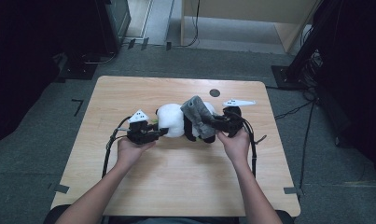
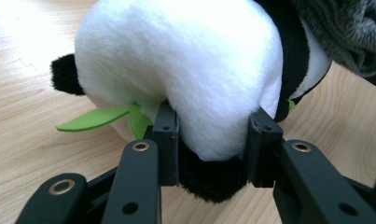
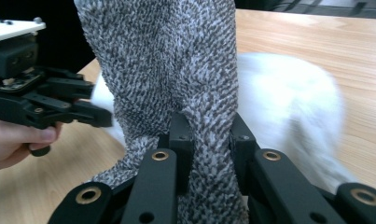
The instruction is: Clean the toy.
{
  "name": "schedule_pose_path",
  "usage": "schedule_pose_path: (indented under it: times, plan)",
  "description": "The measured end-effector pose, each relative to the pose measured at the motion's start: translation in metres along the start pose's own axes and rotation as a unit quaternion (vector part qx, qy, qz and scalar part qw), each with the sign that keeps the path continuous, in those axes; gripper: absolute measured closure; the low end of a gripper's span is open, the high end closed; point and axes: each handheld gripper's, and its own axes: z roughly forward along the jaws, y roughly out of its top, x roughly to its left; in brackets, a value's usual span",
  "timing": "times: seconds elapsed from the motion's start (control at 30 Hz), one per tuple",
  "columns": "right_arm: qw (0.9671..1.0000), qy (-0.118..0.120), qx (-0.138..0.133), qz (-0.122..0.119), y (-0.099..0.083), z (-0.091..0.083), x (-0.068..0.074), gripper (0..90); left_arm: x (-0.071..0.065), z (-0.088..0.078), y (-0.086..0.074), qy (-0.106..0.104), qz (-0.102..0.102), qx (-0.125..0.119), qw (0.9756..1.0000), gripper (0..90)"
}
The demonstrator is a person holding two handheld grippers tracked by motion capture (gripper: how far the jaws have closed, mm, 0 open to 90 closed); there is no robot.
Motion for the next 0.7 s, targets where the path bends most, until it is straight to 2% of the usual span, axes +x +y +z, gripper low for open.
schedule_pose_path:
  times: [0.17,0.23,0.37,0.43,0.47,0.5,0.53,0.57,0.63,0.7]
  plan:
    - [0.9998,-0.006,-0.010,0.017,-0.005,-0.010,-0.013,77.2,0.000,0.000,0.000,0.000,0.002,0.002,1.0000,63.1]
    - [0.9991,-0.012,-0.013,0.040,-0.008,-0.015,-0.023,77.0,0.001,0.001,-0.001,0.003,0.006,0.001,1.0000,62.8]
    - [0.9980,-0.023,-0.014,0.057,-0.011,-0.018,-0.033,77.2,0.003,0.001,-0.003,0.007,0.009,0.003,0.9999,62.5]
    - [0.9972,-0.040,-0.011,0.062,-0.013,-0.020,-0.038,77.3,0.003,0.001,-0.003,0.007,0.007,0.005,0.9999,62.3]
    - [0.9962,-0.063,-0.008,0.061,-0.013,-0.023,-0.042,77.6,0.004,0.001,-0.004,0.008,0.006,0.005,0.9999,61.9]
    - [0.9962,-0.063,-0.008,0.061,-0.013,-0.023,-0.042,77.6,0.005,0.001,-0.004,0.008,0.005,0.005,0.9999,61.9]
    - [0.9955,-0.073,-0.007,0.061,-0.013,-0.025,-0.043,77.7,0.005,0.001,-0.004,0.008,0.006,0.006,0.9999,61.7]
    - [0.9949,-0.075,-0.015,0.066,-0.012,-0.029,-0.044,77.8,0.006,0.001,-0.005,0.007,0.006,0.004,1.0000,61.3]
    - [0.9951,-0.068,-0.028,0.066,-0.008,-0.034,-0.042,77.8,0.006,0.002,-0.006,0.006,0.007,0.004,0.9999,60.9]
    - [0.9958,-0.060,-0.038,0.057,-0.003,-0.037,-0.035,77.8,0.006,0.002,-0.007,0.008,0.011,0.006,0.9999,60.7]
